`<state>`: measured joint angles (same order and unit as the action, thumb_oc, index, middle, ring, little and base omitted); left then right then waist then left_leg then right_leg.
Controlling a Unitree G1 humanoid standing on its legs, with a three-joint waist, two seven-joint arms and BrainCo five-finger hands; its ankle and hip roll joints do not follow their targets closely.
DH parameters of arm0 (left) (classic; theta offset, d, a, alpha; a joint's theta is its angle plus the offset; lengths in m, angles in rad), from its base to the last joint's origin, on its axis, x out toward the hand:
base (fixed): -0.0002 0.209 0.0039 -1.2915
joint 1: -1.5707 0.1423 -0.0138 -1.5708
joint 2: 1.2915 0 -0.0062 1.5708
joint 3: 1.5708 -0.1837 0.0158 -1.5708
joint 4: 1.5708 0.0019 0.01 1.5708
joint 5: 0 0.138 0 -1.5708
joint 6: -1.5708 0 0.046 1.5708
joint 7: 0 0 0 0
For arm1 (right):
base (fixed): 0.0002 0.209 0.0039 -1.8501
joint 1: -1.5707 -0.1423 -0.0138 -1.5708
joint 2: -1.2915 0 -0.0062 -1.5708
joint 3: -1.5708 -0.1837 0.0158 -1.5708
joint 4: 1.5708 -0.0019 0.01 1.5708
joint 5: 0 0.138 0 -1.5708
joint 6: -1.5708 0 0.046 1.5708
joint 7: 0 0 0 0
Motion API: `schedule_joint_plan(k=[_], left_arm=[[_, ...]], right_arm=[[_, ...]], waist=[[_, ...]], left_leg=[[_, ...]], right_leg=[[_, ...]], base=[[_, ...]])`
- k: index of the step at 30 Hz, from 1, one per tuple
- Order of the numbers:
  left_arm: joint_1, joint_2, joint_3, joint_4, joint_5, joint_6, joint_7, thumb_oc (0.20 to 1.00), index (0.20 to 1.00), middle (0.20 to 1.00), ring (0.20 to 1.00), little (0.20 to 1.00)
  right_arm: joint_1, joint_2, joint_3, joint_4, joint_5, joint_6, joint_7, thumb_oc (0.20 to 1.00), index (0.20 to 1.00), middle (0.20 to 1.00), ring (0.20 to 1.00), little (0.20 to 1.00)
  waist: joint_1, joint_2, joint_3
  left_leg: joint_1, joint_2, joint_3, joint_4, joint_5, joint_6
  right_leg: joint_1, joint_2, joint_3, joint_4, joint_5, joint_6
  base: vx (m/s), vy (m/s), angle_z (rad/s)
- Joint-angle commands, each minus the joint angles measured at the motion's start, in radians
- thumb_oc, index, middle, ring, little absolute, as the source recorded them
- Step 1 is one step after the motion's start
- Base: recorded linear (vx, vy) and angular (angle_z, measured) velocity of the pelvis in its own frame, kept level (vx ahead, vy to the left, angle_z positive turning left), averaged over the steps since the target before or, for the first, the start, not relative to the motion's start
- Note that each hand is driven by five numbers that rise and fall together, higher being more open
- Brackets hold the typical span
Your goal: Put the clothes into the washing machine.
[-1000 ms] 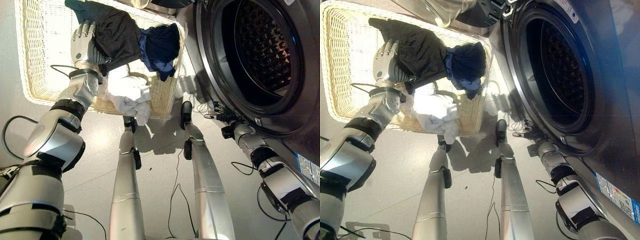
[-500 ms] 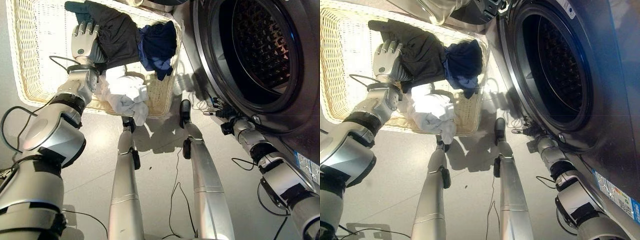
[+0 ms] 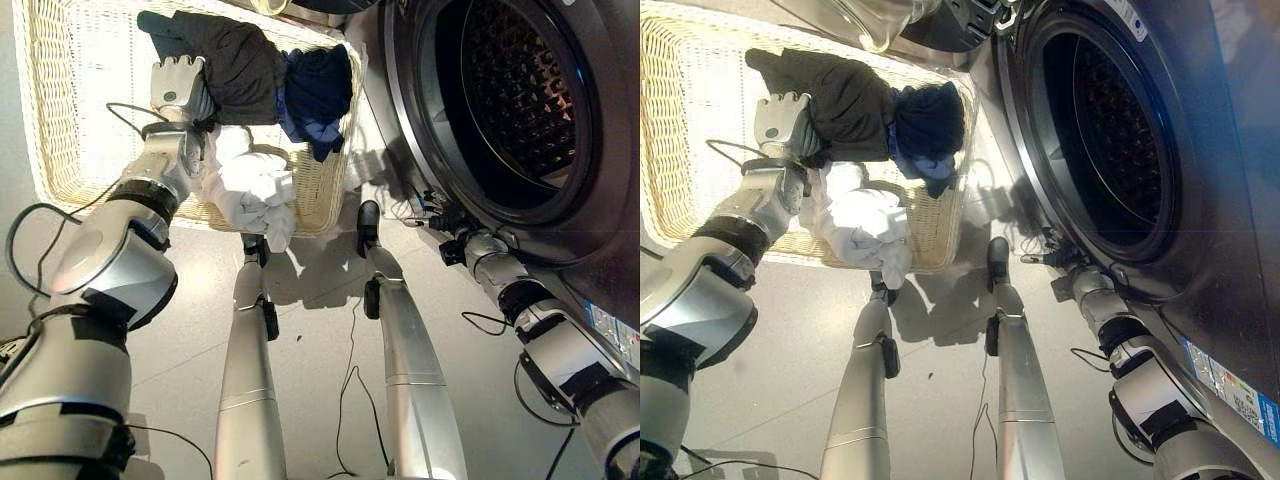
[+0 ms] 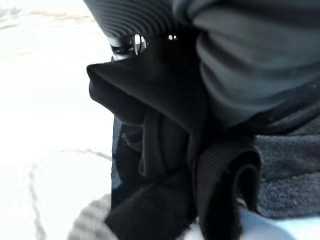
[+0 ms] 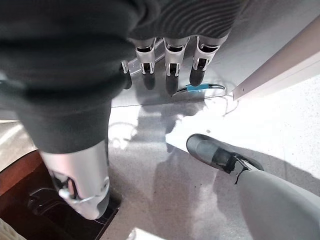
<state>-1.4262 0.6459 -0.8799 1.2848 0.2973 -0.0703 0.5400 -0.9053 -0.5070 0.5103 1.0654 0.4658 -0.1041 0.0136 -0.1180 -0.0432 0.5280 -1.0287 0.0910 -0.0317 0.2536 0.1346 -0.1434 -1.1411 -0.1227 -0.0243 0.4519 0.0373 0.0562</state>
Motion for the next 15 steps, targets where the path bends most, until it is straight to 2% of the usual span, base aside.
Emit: schedule_joint_plan(k=[1,3,5,6,7,10,13,15], left_arm=[[0.08,-0.046,0.112,0.032,-0.143,-0.099,0.047,0.2,0.2,0.2,0.2,0.2],[0.096,-0.044,0.153,0.017,-0.193,-0.133,0.066,0.2,0.2,0.2,0.2,0.2],[0.147,-0.037,0.255,-0.037,-0.27,-0.219,0.128,0.2,0.2,0.2,0.2,0.2],[0.15,-0.037,0.26,-0.039,-0.272,-0.224,0.13,0.2,0.2,0.2,0.2,0.2],[0.189,-0.04,0.319,-0.089,-0.29,-0.272,0.175,0.2,0.2,0.2,0.2,0.2],[0.242,-0.045,0.379,-0.169,-0.283,-0.308,0.24,0.2,0.2,0.2,0.2,0.2],[0.348,-0.067,0.453,-0.346,-0.243,-0.352,0.361,0.2,0.2,0.2,0.2,0.2],[0.388,-0.075,0.473,-0.408,-0.211,-0.374,0.405,0.2,0.2,0.2,0.2,0.2]], right_arm=[[0.021,-0.003,0.01,-0.031,0.072,-0.038,-0.004,1.0,1.0,1.0,1.0,1.0],[0.028,-0.003,0.003,-0.046,0.095,-0.047,-0.004,1.0,1.0,1.0,1.0,1.0],[0.055,0.002,-0.024,-0.114,0.163,-0.062,-0.012,1.0,1.0,1.0,1.0,1.0],[0.057,0.002,-0.026,-0.119,0.165,-0.063,-0.013,1.0,1.0,1.0,1.0,1.0],[0.078,0.007,-0.05,-0.179,0.21,-0.075,-0.028,1.0,1.0,1.0,1.0,1.0],[0.113,0.014,-0.076,-0.272,0.262,-0.095,-0.054,1.0,1.0,1.0,1.0,1.0],[0.175,0.023,-0.111,-0.448,0.335,-0.117,-0.089,1.0,1.0,1.0,1.0,1.0],[0.2,0.026,-0.125,-0.504,0.356,-0.126,-0.093,1.0,1.0,1.0,1.0,1.0]], waist=[[0.022,-0.012,-0.008],[0.025,-0.011,-0.008],[0.034,-0.009,-0.008],[0.034,-0.009,-0.008],[0.038,-0.008,-0.008],[0.044,-0.008,-0.008],[0.055,-0.006,-0.008],[0.058,-0.005,-0.008]], left_leg=[[-0.011,-0.049,-0.021,0.055,-0.022,0.048],[-0.009,-0.051,-0.023,0.054,-0.022,0.047],[-0.005,-0.053,-0.03,0.057,-0.026,0.045],[-0.005,-0.054,-0.03,0.057,-0.026,0.045],[-0.002,-0.055,-0.034,0.056,-0.03,0.043],[-0.001,-0.059,-0.041,0.057,-0.035,0.042],[-0.004,-0.067,-0.05,0.054,-0.039,0.041],[-0.004,-0.069,-0.053,0.054,-0.043,0.042]], right_leg=[[0.045,0.035,-0.014,-0.129,0.123,0.066],[0.047,0.036,-0.014,-0.127,0.121,0.066],[0.051,0.035,-0.018,-0.118,0.112,0.065],[0.051,0.035,-0.018,-0.118,0.112,0.065],[0.053,0.034,-0.02,-0.113,0.106,0.065],[0.053,0.033,-0.023,-0.11,0.101,0.065],[0.05,0.031,-0.031,-0.104,0.096,0.065],[0.05,0.031,-0.033,-0.102,0.092,0.065]], base=[[0.0,0.0,0.0],[0.0,0.0,0.0],[0.01,-0.038,0.0],[0.01,-0.04,0.0],[0.0,-0.033,0.0],[0.0,-0.026,0.01],[0.0,-0.023,0.01],[0.0,0.0,0.0]])
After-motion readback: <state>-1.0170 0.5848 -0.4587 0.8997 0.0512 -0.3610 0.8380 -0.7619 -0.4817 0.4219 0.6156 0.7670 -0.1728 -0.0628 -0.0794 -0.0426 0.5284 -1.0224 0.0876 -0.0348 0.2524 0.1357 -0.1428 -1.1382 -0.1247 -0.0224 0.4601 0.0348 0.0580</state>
